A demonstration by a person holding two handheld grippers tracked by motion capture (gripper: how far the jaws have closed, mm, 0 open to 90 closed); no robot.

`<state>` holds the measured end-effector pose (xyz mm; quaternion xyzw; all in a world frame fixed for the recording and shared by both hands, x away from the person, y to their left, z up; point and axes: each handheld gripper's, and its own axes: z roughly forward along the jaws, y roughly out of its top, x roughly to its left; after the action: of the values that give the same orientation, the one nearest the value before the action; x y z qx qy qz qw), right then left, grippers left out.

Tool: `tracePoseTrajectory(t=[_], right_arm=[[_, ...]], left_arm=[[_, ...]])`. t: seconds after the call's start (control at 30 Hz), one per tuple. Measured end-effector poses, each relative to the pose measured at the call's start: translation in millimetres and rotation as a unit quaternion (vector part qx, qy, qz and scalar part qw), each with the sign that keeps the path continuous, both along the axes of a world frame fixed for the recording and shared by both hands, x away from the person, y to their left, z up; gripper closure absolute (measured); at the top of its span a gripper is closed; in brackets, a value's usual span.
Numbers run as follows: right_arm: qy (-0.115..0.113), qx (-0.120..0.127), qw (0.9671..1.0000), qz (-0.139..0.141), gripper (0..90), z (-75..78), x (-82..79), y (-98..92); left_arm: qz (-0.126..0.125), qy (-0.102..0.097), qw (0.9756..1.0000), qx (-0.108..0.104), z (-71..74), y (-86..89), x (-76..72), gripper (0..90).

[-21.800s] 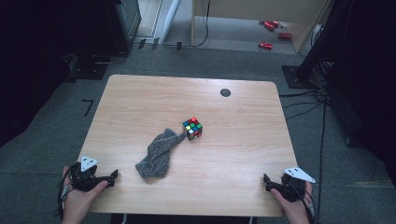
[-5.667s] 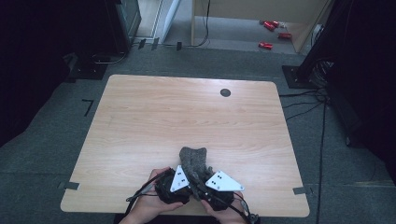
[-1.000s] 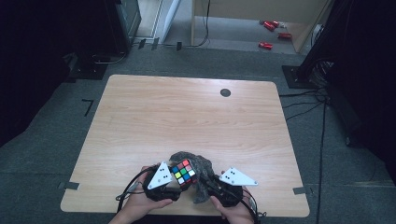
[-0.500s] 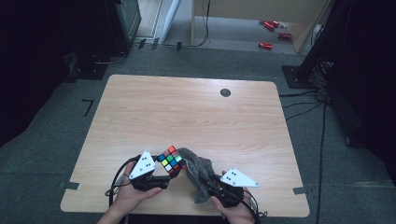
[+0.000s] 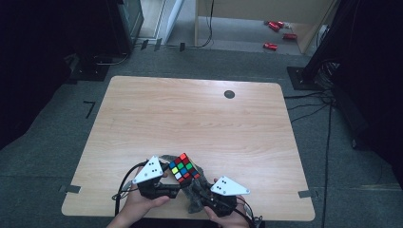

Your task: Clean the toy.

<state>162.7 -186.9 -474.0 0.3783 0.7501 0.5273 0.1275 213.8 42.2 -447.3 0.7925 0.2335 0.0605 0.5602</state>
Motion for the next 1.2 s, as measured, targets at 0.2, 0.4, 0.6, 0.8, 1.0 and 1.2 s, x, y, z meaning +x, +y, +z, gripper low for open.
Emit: tracePoseTrajectory(t=[0.2, 0.4, 0.6, 0.8, 1.0, 1.2], right_arm=[[-0.007, 0.007, 0.9998, -0.02, 78.2, 0.7, 2.8, -8.0], [-0.017, 0.027, 0.9985, -0.044, 78.8, 4.2, 5.0, -19.5], [-0.024, -0.001, 0.9996, 0.014, 78.7, -1.2, -5.6, 2.8], [-0.026, 0.008, 0.9996, 0.004, 78.6, 0.2, -4.2, -1.3], [-0.02, 0.027, 0.9986, -0.041, 78.7, 1.8, 4.0, -18.0], [-0.021, 0.0, 0.9996, -0.016, 78.6, -3.1, -2.9, -0.9]], left_arm=[[-0.004, -0.004, 1.0, 0.008, -2.2, -2.3, -1.6, 34.8], [0.002, 0.001, 1.0, 0.007, -2.8, -0.1, 0.7, 34.8], [-0.002, -0.006, 0.9999, 0.012, -2.9, -3.9, -1.6, 34.8], [0.0, -0.005, 0.9999, 0.012, -2.6, -0.9, -1.3, 34.8], [0.001, -0.003, 0.9999, 0.015, -3.9, -1.7, -1.0, 34.8], [-0.003, -0.006, 0.9997, 0.022, -5.9, -9.1, -4.0, 34.8]])
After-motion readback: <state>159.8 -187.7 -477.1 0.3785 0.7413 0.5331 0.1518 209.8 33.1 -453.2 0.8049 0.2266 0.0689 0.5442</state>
